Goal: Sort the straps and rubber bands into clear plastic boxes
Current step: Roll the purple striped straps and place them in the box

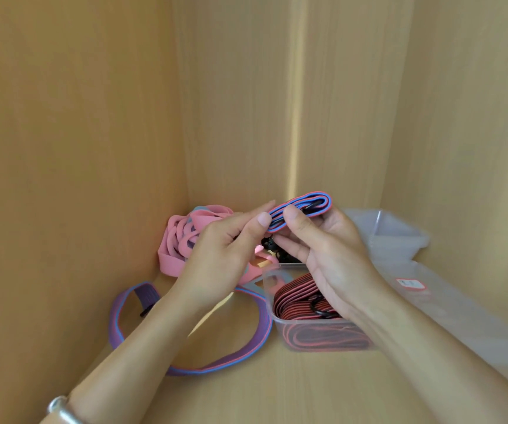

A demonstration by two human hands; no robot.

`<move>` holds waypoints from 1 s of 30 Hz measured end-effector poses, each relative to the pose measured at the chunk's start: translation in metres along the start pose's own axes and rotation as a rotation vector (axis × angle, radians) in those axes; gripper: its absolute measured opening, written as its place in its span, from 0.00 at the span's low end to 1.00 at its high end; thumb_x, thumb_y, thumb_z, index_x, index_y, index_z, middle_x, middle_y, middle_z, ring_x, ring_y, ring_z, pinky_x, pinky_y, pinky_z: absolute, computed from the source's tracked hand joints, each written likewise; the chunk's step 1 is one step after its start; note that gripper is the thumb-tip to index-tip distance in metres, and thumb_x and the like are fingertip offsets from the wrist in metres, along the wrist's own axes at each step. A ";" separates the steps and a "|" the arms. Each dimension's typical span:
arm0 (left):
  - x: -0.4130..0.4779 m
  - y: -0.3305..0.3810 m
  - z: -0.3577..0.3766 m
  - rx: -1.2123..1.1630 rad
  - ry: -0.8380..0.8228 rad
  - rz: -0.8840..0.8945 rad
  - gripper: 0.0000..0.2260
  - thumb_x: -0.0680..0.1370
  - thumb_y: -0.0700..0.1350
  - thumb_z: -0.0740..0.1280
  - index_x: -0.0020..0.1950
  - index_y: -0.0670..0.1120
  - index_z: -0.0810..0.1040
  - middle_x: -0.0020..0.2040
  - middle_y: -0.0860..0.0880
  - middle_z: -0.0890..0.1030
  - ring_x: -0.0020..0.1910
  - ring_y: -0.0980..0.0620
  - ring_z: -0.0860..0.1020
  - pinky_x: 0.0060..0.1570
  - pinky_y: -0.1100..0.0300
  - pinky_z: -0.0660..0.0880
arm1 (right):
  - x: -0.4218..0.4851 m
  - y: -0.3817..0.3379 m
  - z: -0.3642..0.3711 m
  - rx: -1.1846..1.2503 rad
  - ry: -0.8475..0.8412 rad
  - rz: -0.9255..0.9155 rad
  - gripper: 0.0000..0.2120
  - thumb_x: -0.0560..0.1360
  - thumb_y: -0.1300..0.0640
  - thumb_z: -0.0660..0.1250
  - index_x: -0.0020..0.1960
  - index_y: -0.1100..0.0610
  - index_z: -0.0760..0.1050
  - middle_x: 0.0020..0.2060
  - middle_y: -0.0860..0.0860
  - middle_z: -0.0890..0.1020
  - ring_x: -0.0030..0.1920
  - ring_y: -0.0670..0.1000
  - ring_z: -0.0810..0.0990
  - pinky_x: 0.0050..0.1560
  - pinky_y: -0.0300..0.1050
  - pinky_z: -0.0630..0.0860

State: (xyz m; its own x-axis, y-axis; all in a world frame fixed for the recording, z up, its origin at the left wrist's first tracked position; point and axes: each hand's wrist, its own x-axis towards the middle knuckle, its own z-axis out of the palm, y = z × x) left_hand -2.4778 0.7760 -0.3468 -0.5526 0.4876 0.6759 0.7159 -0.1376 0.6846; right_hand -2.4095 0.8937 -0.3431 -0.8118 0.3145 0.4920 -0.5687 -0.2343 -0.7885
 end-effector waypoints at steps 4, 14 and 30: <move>0.002 -0.006 -0.003 -0.119 -0.037 -0.084 0.18 0.74 0.51 0.60 0.62 0.50 0.76 0.29 0.58 0.76 0.29 0.63 0.68 0.28 0.70 0.66 | 0.001 0.003 -0.001 -0.013 0.083 -0.014 0.09 0.74 0.66 0.66 0.51 0.57 0.70 0.39 0.50 0.83 0.41 0.46 0.84 0.40 0.37 0.79; -0.001 -0.003 0.007 -0.296 0.004 -0.089 0.20 0.71 0.42 0.68 0.62 0.51 0.74 0.40 0.63 0.83 0.38 0.62 0.79 0.34 0.68 0.77 | 0.001 0.002 0.000 -0.029 0.095 -0.110 0.12 0.73 0.65 0.68 0.52 0.54 0.69 0.34 0.45 0.83 0.38 0.45 0.84 0.41 0.39 0.80; 0.003 -0.002 -0.003 -0.420 0.211 -0.134 0.16 0.80 0.39 0.62 0.66 0.51 0.72 0.44 0.51 0.82 0.37 0.59 0.80 0.34 0.67 0.77 | 0.003 0.001 -0.011 -0.550 0.050 -0.188 0.11 0.74 0.50 0.69 0.55 0.41 0.75 0.42 0.43 0.84 0.43 0.43 0.83 0.50 0.41 0.80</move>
State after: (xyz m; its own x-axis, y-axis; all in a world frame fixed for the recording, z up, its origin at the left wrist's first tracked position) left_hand -2.4821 0.7752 -0.3452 -0.7340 0.3454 0.5848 0.4223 -0.4422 0.7912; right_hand -2.4111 0.9044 -0.3459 -0.6885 0.3510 0.6347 -0.5393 0.3374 -0.7715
